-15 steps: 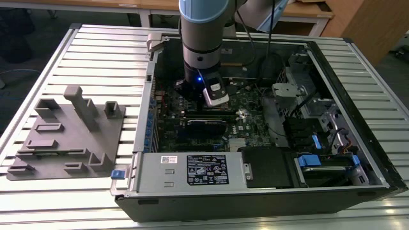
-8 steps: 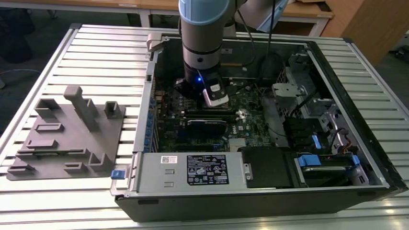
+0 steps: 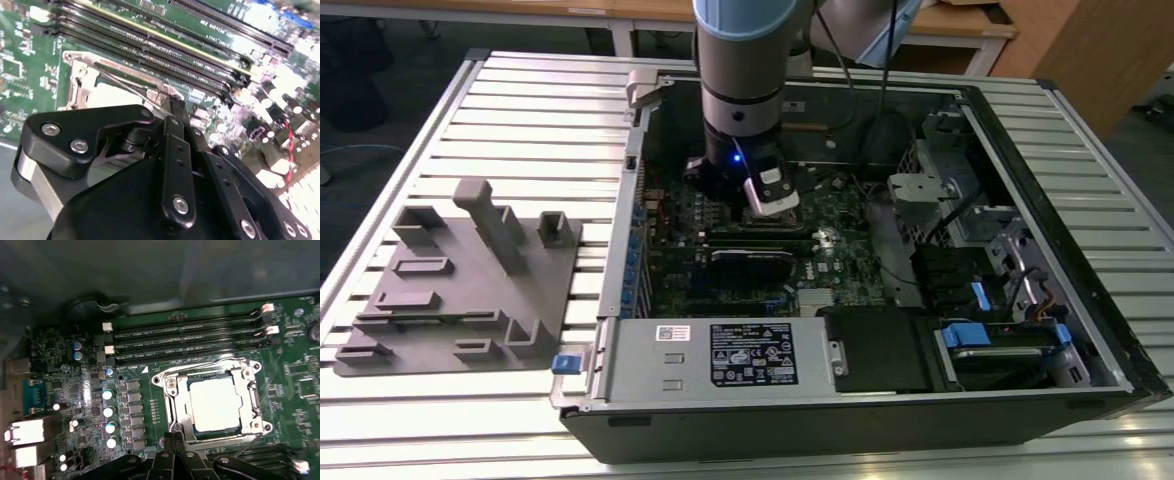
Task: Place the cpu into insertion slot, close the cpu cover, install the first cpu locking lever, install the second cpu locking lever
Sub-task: 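Install the second cpu locking lever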
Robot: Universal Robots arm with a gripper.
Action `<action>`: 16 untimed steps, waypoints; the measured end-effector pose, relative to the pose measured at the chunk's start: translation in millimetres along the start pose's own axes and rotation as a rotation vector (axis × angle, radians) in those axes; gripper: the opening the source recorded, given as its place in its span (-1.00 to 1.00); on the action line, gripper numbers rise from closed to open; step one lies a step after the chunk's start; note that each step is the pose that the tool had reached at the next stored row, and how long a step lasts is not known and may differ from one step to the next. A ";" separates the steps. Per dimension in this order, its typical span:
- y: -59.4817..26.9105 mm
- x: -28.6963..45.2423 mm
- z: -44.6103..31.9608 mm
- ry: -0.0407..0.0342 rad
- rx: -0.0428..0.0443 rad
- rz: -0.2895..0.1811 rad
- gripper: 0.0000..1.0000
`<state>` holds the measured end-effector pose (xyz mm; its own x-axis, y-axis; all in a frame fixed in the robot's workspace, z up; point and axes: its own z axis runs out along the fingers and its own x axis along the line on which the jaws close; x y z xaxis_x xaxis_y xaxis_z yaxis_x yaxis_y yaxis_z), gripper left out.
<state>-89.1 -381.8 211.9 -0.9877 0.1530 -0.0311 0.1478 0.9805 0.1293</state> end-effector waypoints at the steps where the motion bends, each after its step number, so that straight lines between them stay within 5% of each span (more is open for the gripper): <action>1: 0.5 -0.1 -3.6 0.0002 0.0000 0.000 -0.79; 10: 4.3 -1.0 -32.9 0.0004 -0.0026 0.000 -0.79; 16: 4.8 -1.6 -36.2 0.0006 -0.0025 0.000 -0.79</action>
<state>-88.7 -381.8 248.5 -0.9877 0.1531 -0.0305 0.1479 0.9802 0.1317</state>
